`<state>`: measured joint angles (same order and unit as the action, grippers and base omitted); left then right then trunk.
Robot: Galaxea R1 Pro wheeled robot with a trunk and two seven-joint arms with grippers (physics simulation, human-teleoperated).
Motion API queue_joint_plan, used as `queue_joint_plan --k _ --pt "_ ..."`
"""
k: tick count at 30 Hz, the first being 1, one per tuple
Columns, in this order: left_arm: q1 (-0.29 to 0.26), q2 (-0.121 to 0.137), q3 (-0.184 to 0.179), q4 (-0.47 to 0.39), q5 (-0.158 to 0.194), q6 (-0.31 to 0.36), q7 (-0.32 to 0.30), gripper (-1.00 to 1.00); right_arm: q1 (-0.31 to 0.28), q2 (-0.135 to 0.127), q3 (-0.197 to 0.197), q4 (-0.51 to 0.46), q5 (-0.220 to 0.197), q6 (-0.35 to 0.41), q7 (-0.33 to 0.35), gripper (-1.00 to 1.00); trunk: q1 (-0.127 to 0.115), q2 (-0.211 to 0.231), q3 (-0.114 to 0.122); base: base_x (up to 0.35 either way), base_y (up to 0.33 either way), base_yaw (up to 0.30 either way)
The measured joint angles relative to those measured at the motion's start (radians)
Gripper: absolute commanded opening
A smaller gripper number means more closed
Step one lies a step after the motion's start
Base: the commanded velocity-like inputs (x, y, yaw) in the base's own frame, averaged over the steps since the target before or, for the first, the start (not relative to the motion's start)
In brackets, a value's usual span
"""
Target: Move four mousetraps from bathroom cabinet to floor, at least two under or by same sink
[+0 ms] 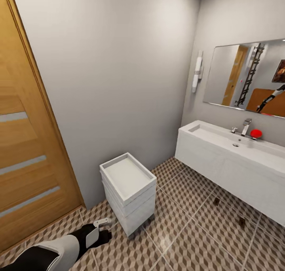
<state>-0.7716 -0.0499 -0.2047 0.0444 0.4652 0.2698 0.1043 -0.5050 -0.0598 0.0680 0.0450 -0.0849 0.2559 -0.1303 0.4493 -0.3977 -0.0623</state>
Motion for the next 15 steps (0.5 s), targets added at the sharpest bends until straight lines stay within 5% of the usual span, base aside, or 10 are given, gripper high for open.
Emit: queue_joint_plan --k 15 --pt "0.003 0.000 0.000 0.000 0.000 0.000 0.001 1.00 0.000 0.000 0.000 0.000 0.000 0.000 0.000 1.00 0.000 0.000 0.000 0.000 0.000 0.285"
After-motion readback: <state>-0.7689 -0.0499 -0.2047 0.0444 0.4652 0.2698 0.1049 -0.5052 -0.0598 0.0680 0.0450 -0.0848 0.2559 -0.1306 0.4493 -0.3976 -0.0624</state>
